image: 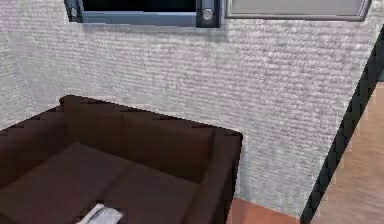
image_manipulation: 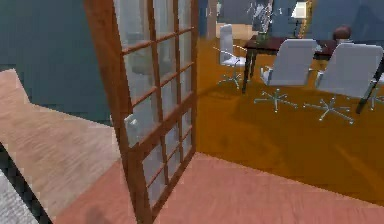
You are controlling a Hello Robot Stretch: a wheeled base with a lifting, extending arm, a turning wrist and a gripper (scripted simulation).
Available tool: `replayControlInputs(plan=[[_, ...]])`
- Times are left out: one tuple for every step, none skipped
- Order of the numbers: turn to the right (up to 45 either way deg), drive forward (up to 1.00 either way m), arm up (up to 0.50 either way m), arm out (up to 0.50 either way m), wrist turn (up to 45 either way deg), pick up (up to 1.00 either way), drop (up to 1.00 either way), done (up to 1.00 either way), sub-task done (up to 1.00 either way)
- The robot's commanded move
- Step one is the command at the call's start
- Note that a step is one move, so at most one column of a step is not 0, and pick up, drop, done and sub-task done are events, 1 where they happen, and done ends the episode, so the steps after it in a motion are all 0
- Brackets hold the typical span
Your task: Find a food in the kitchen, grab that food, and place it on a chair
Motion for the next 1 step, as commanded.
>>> replayControlInputs(plan=[[45.0,0.00,0.00,0.00,0.0,0.00,0.00,0.00,0.00]])
